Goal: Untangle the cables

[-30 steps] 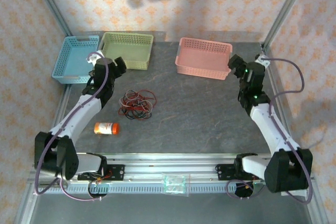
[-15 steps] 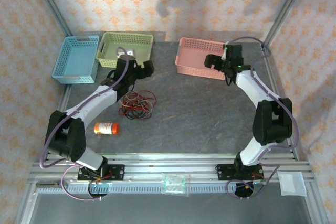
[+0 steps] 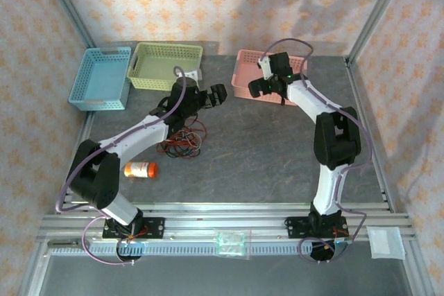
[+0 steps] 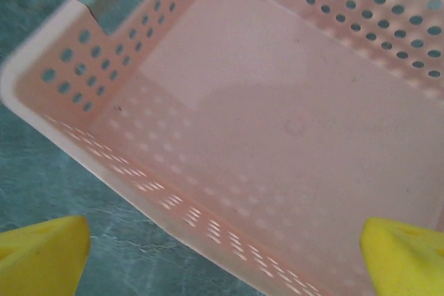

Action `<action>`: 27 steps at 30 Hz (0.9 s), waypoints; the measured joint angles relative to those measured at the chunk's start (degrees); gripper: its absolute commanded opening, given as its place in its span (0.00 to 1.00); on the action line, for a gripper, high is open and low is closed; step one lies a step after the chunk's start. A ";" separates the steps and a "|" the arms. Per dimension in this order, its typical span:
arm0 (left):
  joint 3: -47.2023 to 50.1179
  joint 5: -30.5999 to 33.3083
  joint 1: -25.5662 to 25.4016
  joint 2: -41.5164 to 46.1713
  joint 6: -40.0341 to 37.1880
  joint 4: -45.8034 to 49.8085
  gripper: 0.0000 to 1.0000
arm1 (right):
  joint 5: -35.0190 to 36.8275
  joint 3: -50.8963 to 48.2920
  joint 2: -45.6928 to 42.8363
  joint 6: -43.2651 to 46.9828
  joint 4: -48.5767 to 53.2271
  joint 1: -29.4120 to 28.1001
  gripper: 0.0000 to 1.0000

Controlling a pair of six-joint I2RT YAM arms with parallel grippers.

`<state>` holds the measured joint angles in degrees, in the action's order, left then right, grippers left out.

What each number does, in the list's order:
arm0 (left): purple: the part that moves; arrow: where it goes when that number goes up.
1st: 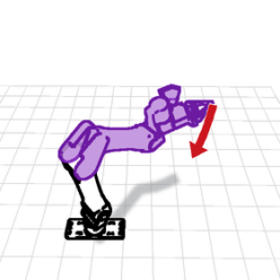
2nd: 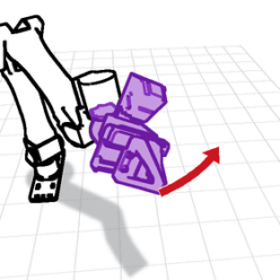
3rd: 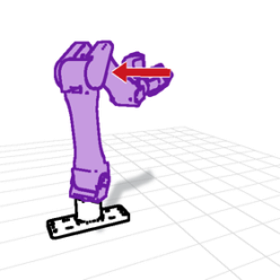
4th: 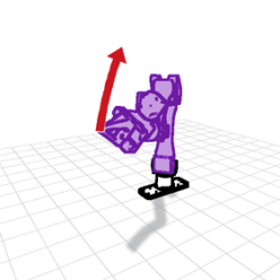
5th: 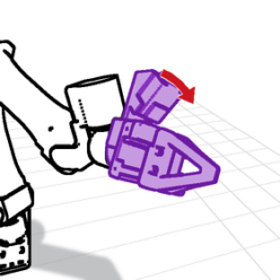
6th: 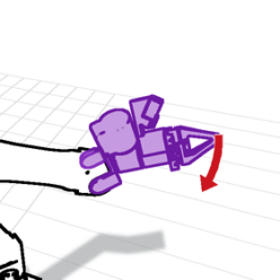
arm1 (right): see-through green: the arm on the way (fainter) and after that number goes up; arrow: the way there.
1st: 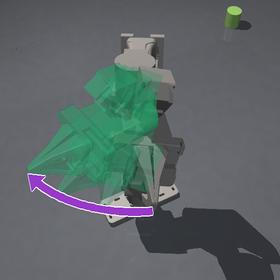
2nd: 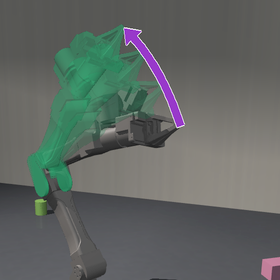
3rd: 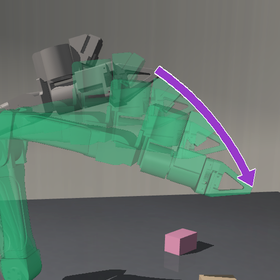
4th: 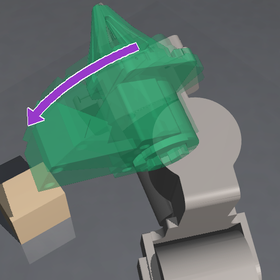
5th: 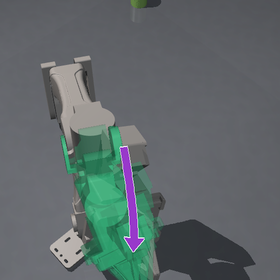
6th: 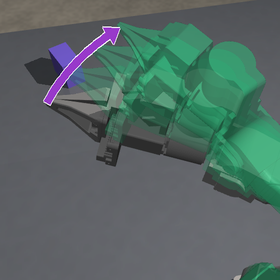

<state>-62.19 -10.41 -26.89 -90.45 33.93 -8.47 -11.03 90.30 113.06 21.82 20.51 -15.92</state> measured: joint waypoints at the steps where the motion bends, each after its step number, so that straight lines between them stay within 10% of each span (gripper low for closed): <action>1: 0.00 -0.20 -0.24 -0.48 0.52 -0.33 0.99 | 0.63 0.79 0.90 0.81 0.87 0.00 1.00; 16: 0.00 0.83 -0.50 -1.75 1.64 -0.13 0.99 | 3.78 7.58 9.62 4.37 6.64 0.00 0.77; 27: 0.55 0.98 -0.50 -1.75 2.29 -0.17 0.99 | 3.56 10.10 10.97 4.98 8.26 0.00 0.43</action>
<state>-61.65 -9.43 -27.40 -92.20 36.23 -8.64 -7.46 100.40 124.03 26.81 28.77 -15.92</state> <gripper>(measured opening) 0.992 0.474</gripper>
